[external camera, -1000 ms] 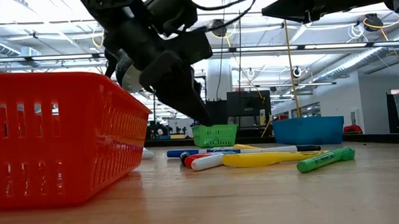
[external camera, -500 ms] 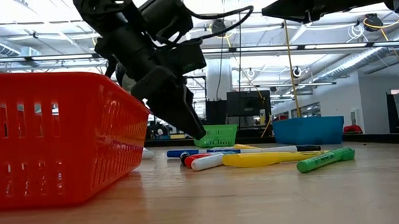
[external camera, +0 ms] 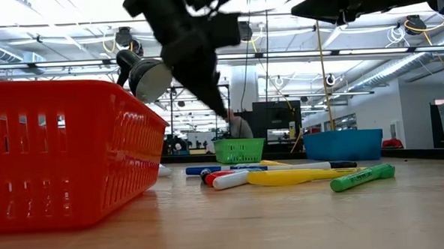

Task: Pick & Place Markers
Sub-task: Put the blue thin dry erase marker into the green bin

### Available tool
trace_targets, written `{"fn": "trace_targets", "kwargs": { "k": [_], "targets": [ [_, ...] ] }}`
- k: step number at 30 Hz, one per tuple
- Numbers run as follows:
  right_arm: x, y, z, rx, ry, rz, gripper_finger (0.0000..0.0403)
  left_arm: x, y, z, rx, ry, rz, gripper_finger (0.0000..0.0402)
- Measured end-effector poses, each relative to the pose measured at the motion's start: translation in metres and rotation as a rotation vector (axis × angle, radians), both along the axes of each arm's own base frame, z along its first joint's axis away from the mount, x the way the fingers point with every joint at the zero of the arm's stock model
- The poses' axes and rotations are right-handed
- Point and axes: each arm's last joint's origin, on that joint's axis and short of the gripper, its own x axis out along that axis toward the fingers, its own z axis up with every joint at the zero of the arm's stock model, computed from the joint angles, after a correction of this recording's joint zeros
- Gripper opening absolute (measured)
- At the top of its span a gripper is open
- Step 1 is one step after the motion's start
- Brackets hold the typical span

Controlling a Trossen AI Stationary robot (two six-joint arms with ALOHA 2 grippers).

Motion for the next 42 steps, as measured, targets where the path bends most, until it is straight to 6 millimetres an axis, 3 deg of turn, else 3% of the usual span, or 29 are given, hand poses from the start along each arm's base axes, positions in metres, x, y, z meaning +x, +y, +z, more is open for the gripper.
{"fn": "trace_targets", "kwargs": {
  "k": [4, 11, 20, 25, 32, 38, 42],
  "targets": [
    [0.0, 0.0, 0.0, 0.0, 0.001, 0.0, 0.0034, 0.008, -0.005, -0.001, 0.028, 0.051, -0.003, 0.0243],
    [0.001, 0.0, -0.002, 0.001, 0.01, 0.001, 0.0034, 0.027, -0.007, -0.059, 0.042, 0.22, -0.106, 0.0243],
    [0.002, 0.0, -0.002, -0.001, 0.016, 0.001, 0.0034, 0.032, -0.008, -0.065, 0.021, 0.21, -0.109, 0.024],
    [0.002, 0.0, -0.002, 0.0, 0.017, 0.001, 0.0034, 0.031, -0.006, -0.068, -0.037, 0.234, -0.114, 0.0185],
    [0.002, 0.0, -0.002, 0.0, 0.017, 0.001, 0.0034, 0.028, 0.002, -0.072, -0.093, 0.247, -0.043, 0.0029],
    [0.002, 0.0, -0.002, 0.0, 0.017, 0.001, 0.0034, 0.026, 0.0, -0.068, -0.086, 0.253, -0.082, 0.0038],
    [0.002, 0.0, -0.003, -0.001, 0.018, 0.0, 0.0034, 0.018, -0.003, -0.053, -0.032, 0.258, -0.099, 0.0033]
  ]
}}
